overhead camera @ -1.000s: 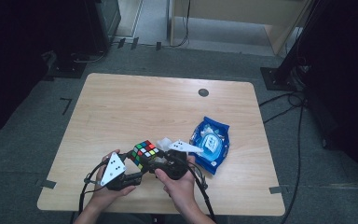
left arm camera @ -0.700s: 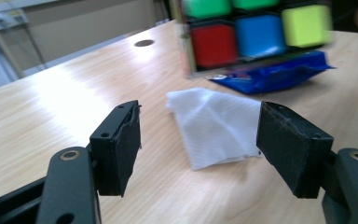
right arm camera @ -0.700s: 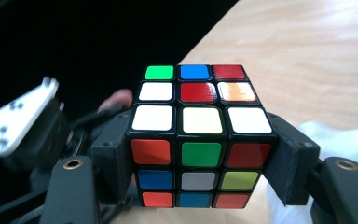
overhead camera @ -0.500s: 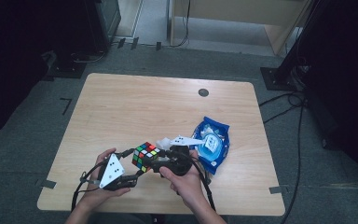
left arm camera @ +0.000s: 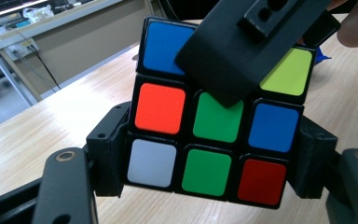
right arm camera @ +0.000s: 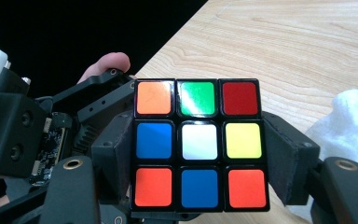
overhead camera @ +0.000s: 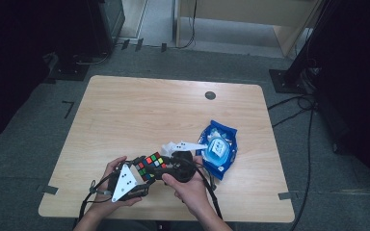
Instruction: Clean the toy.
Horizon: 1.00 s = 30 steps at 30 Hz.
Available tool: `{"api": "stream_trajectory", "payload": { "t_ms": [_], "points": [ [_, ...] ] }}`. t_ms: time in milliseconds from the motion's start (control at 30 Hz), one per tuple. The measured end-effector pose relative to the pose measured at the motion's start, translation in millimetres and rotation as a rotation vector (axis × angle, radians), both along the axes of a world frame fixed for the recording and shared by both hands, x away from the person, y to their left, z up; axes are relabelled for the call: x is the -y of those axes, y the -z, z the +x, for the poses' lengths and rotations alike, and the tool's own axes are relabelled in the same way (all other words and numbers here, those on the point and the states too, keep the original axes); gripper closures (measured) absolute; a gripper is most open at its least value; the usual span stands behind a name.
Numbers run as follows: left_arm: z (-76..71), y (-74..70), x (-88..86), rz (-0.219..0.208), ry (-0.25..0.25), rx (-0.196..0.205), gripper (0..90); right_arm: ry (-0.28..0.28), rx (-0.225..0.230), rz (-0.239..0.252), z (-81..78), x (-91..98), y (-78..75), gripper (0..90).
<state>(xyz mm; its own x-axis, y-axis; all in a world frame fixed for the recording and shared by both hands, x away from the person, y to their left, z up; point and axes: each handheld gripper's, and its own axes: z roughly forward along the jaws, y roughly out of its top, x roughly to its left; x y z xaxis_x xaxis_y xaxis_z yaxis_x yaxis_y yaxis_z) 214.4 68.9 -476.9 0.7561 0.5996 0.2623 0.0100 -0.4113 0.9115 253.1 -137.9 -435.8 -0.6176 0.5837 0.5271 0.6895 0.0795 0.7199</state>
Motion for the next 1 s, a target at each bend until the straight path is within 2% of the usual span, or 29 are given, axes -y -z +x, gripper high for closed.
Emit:
{"api": "stream_trajectory", "payload": {
  "t_ms": [33,133,233,300,333,400,433,500,567,667,733,767,800,867,933,1000],
  "points": [
    [0.0,0.0,-0.6,-0.001,0.000,-0.004,33.8,0.000,0.004,0.000,0.0,-0.3,0.0,34.3],
    [4.5,-1.2,-7.1,-0.026,-0.014,-0.035,34.2,-0.010,0.018,0.019,1.3,0.7,-0.2,33.7],
    [15.5,-0.9,-24.9,-0.069,-0.080,-0.081,34.2,-0.022,0.084,0.062,3.0,6.1,-2.4,33.8],
    [21.2,-1.0,-36.0,-0.089,-0.123,-0.101,34.2,0.000,0.118,0.082,6.1,10.4,-0.1,33.7],
    [24.5,-1.4,-42.8,-0.107,-0.145,-0.117,34.2,0.022,0.131,0.072,8.5,11.9,3.3,33.7],
    [26.7,-1.7,-49.0,-0.124,-0.162,-0.128,34.2,0.084,0.164,-0.009,15.4,12.8,15.6,33.7],
    [27.1,-1.8,-50.4,-0.126,-0.165,-0.128,34.2,0.122,0.168,-0.068,18.5,11.7,23.4,34.0],
    [26.3,-1.5,-49.1,-0.121,-0.161,-0.126,34.2,0.191,0.167,-0.225,25.8,7.5,43.0,35.8],
    [25.2,-0.6,-46.1,-0.116,-0.147,-0.126,34.2,0.213,0.168,-0.328,29.9,4.2,56.5,40.5],
    [24.0,1.2,-41.6,-0.108,-0.128,-0.130,34.2,0.219,0.196,-0.420,30.6,1.6,65.7,57.6],
    [23.5,2.2,-39.6,-0.106,-0.120,-0.134,34.2,0.204,0.182,-0.451,31.3,2.4,68.5,72.5],
    [23.2,2.6,-38.6,-0.108,-0.117,-0.137,34.2,0.185,0.167,-0.449,32.4,3.9,69.5,81.0],
    [23.0,2.9,-37.5,-0.110,-0.110,-0.141,34.2,0.166,0.146,-0.445,33.3,5.7,70.2,85.3],
    [22.1,3.4,-34.4,-0.107,-0.100,-0.142,34.2,0.149,0.134,-0.412,32.8,9.6,68.8,88.1],
    [21.3,3.8,-31.5,-0.102,-0.088,-0.142,34.2,0.146,0.159,-0.316,28.2,13.6,58.9,88.7],
    [20.0,4.5,-27.7,-0.099,-0.075,-0.142,34.2,0.141,0.214,-0.228,21.7,15.5,45.7,88.7]
  ]
}}
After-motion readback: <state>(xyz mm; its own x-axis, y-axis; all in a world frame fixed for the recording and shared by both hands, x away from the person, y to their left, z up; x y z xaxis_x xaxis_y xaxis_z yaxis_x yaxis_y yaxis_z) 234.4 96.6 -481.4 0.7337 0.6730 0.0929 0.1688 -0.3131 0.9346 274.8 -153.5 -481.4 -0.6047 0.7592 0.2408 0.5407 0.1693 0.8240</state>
